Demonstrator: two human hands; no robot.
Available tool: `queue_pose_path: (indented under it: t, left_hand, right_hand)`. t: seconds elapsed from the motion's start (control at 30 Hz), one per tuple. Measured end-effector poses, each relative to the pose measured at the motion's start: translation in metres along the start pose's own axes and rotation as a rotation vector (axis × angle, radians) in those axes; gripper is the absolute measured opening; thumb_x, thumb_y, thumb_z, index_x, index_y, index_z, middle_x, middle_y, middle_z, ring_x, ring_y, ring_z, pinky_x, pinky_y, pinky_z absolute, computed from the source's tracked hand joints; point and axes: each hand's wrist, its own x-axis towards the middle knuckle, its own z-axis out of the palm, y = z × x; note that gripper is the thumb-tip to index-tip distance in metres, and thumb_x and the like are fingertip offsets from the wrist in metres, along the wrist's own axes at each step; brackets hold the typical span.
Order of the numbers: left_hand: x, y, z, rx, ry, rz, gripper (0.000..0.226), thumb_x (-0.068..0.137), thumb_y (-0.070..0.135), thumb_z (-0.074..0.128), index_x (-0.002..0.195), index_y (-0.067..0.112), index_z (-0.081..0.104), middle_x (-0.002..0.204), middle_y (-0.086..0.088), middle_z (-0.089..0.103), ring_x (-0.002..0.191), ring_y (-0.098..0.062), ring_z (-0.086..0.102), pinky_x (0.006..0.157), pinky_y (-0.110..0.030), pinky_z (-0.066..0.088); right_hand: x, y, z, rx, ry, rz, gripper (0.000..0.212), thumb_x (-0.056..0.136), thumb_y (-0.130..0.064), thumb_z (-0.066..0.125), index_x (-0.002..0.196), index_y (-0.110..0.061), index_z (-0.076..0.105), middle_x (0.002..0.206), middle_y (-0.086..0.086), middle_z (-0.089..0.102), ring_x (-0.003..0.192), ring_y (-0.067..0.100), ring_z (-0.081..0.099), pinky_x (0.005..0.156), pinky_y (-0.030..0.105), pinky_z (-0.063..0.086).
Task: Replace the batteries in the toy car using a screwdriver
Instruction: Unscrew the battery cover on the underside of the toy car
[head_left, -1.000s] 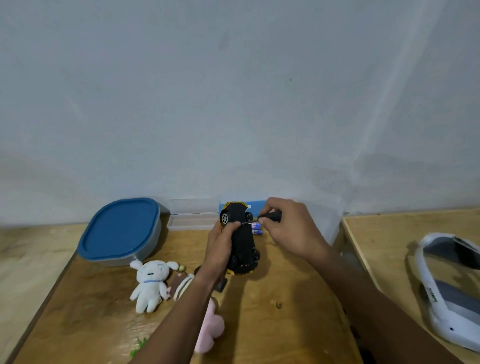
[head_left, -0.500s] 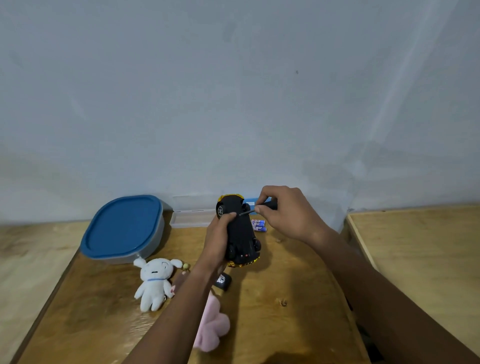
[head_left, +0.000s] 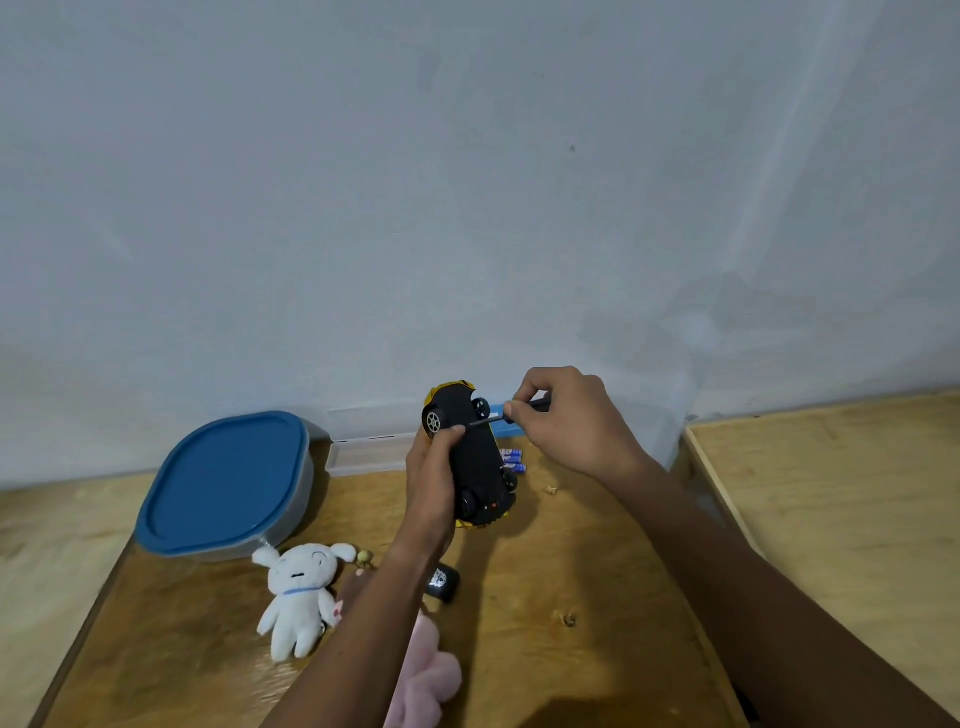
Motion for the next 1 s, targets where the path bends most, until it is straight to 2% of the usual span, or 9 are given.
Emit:
queue_pose_path:
  t: [0.1,0.2,0.27,0.37,0.6,0.73,0.87,1.0]
  left_hand:
    - [-0.001,0.000,0.000,-0.050,-0.011,-0.051,0.020,0.097,0.022,0.053,0.108,0.011,0.064,0.091,-0.020,0.068,0.078,-0.034,0.068,0.068,-0.042,0.057]
    - [-0.002,0.003,0.000,-0.156,-0.035,-0.145,0.045,0.089,0.033,0.059,0.119,-0.002,0.060,0.095,-0.025,0.065,0.080,-0.037,0.065,0.076,-0.048,0.055]
    - [-0.002,0.004,-0.001,-0.209,-0.084,-0.197,0.042,0.097,0.030,0.049,0.120,-0.005,0.057,0.087,-0.024,0.068,0.071,-0.035,0.067,0.068,-0.043,0.059]
    - [-0.002,0.005,-0.002,-0.248,-0.190,-0.214,0.033,0.103,0.025,0.037,0.110,-0.001,0.056,0.072,-0.018,0.071,0.057,-0.029,0.068,0.055,-0.036,0.060]
    - [-0.005,0.009,0.000,-0.232,-0.206,-0.199,0.033,0.104,0.025,0.036,0.109,0.000,0.057,0.068,-0.015,0.072,0.056,-0.027,0.069,0.053,-0.034,0.060]
    - [-0.005,0.011,0.000,-0.213,-0.116,-0.192,0.041,0.100,0.029,0.043,0.122,-0.004,0.054,0.082,-0.024,0.070,0.073,-0.042,0.069,0.064,-0.044,0.060]
    - [0.002,0.006,-0.002,-0.211,-0.035,-0.166,0.073,0.079,0.042,0.067,0.133,-0.005,0.052,0.105,-0.030,0.062,0.107,-0.065,0.057,0.089,-0.070,0.050]
    - [0.007,0.003,-0.003,-0.160,-0.036,-0.127,0.071,0.076,0.046,0.069,0.129,0.000,0.057,0.107,-0.030,0.063,0.112,-0.066,0.054,0.092,-0.075,0.045]
  right_hand:
    - [0.001,0.000,-0.003,0.000,-0.040,-0.022,0.009,0.087,-0.025,0.071,0.079,-0.023,0.070,0.084,-0.005,0.073,0.078,0.013,0.070,0.071,0.031,0.057]
    - [0.004,0.001,-0.007,-0.014,-0.068,-0.029,0.009,0.086,-0.027,0.071,0.077,-0.026,0.070,0.081,-0.008,0.072,0.077,0.013,0.070,0.073,0.033,0.057]
    - [0.006,0.000,-0.008,-0.003,-0.073,-0.025,0.008,0.085,-0.027,0.071,0.077,-0.027,0.070,0.081,-0.009,0.072,0.077,0.013,0.070,0.071,0.032,0.056]
    - [0.007,-0.002,-0.010,0.019,-0.072,-0.024,0.007,0.086,-0.024,0.071,0.079,-0.024,0.071,0.083,-0.006,0.072,0.077,0.010,0.067,0.067,0.027,0.052]
    - [0.008,-0.003,-0.010,0.041,-0.068,-0.022,0.006,0.087,-0.023,0.072,0.081,-0.023,0.071,0.082,-0.008,0.071,0.072,0.009,0.066,0.065,0.028,0.054]
    - [0.008,-0.005,-0.010,0.061,-0.054,-0.021,0.008,0.086,-0.021,0.071,0.078,-0.022,0.072,0.074,-0.011,0.068,0.057,0.000,0.060,0.062,0.026,0.053]
    - [0.008,-0.006,-0.011,0.071,-0.054,-0.018,0.009,0.087,-0.021,0.071,0.078,-0.021,0.072,0.066,-0.015,0.063,0.051,-0.010,0.057,0.058,0.018,0.043]
    - [0.008,-0.008,-0.011,0.057,-0.047,-0.025,0.008,0.087,-0.022,0.071,0.079,-0.021,0.072,0.069,-0.014,0.064,0.051,-0.011,0.056,0.059,0.017,0.042]
